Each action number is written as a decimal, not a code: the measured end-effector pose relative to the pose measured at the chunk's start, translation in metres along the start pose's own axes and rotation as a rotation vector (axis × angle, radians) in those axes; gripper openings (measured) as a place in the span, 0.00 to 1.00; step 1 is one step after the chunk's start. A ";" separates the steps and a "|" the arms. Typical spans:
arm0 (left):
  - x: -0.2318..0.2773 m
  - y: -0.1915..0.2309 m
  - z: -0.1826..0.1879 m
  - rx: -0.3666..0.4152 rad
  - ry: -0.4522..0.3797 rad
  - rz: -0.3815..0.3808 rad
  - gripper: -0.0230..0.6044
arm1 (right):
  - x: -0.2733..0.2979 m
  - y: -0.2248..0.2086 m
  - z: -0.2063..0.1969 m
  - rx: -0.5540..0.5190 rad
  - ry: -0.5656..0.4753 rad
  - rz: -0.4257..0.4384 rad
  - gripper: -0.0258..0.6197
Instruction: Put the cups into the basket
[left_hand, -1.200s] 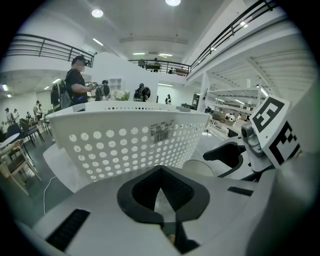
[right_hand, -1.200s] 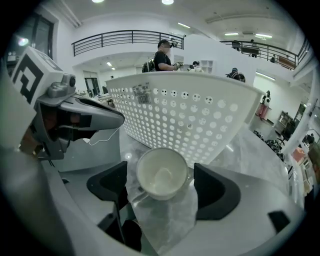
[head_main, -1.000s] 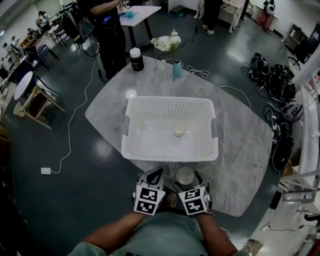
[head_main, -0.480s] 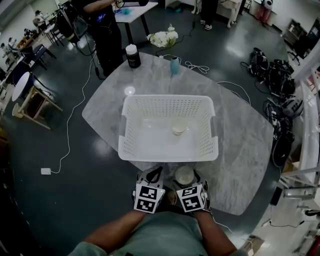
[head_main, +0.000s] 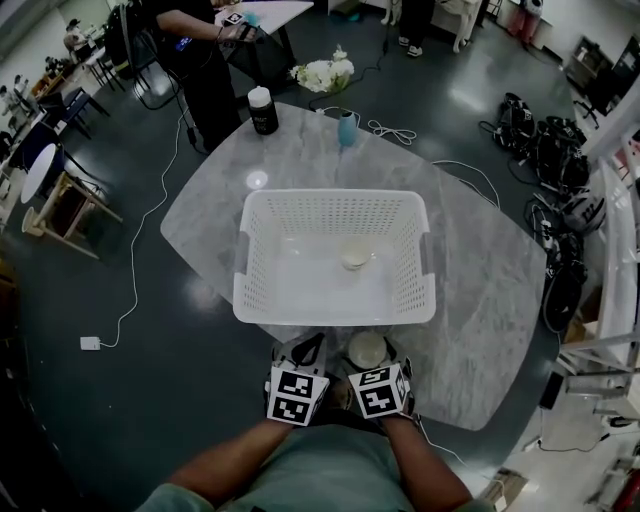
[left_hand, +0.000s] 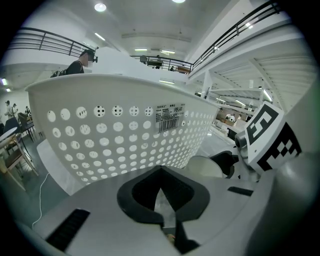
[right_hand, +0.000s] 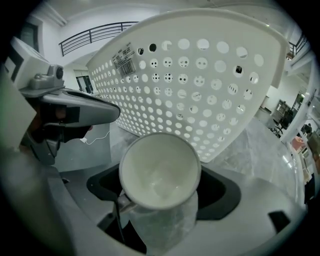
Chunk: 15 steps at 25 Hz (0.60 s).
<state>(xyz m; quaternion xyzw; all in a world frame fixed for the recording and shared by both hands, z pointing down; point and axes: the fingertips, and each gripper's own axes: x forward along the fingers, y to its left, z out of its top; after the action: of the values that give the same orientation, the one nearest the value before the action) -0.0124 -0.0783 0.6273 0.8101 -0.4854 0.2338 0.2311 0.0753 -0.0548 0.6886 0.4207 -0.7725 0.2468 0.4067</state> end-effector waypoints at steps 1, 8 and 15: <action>0.000 0.000 0.000 -0.001 0.001 -0.001 0.04 | 0.000 0.000 0.000 0.002 -0.004 -0.001 0.66; -0.004 0.001 0.003 -0.008 -0.017 -0.002 0.04 | -0.006 -0.002 0.000 0.010 -0.010 -0.004 0.66; -0.012 -0.002 0.009 -0.008 -0.033 -0.002 0.04 | -0.034 -0.002 0.008 -0.007 -0.028 0.015 0.66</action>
<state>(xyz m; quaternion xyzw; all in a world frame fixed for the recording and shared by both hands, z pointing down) -0.0138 -0.0750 0.6128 0.8135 -0.4892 0.2182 0.2263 0.0843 -0.0464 0.6561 0.4169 -0.7821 0.2411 0.3954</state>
